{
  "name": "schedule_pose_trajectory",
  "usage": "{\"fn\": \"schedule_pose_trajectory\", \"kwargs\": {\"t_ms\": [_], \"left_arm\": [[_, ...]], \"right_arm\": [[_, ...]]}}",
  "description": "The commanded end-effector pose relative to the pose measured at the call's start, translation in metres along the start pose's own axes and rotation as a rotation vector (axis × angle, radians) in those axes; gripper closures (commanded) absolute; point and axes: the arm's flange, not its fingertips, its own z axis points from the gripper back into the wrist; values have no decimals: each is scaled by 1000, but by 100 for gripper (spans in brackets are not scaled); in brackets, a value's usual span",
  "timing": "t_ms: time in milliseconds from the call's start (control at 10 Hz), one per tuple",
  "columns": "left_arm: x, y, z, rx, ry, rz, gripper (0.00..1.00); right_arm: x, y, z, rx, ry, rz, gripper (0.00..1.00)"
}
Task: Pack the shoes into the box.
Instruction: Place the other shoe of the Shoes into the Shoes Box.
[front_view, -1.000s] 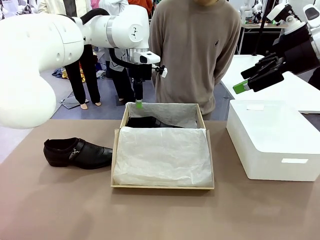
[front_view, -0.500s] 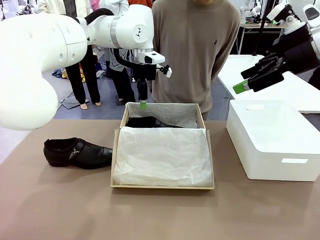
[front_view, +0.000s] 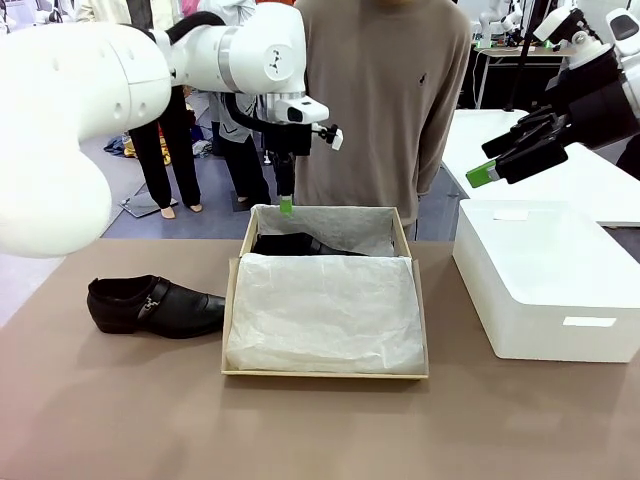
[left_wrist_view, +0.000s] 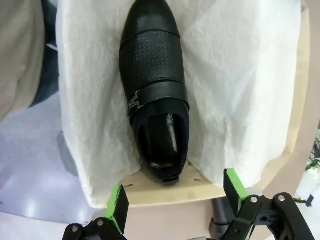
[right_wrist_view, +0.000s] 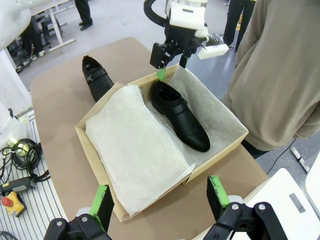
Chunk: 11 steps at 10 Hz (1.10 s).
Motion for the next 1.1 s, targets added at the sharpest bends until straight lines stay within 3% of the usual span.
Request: {"fn": "schedule_pose_trajectory", "kwargs": {"t_ms": [0, 300, 600, 1000], "left_arm": [[-37, -32, 17, 29, -32, -122, 0], [-91, -42, 35, 60, -45, -144, 0], [-154, -57, 54, 70, -124, -199, 0], [-209, -77, 56, 113, -103, -160, 0]], "right_arm": [[1, -2, 0, 11, -17, 12, 0], [1, -2, 0, 11, -17, 12, 0], [1, -2, 0, 11, -17, 12, 0], [1, -2, 0, 11, -17, 12, 0]]}}
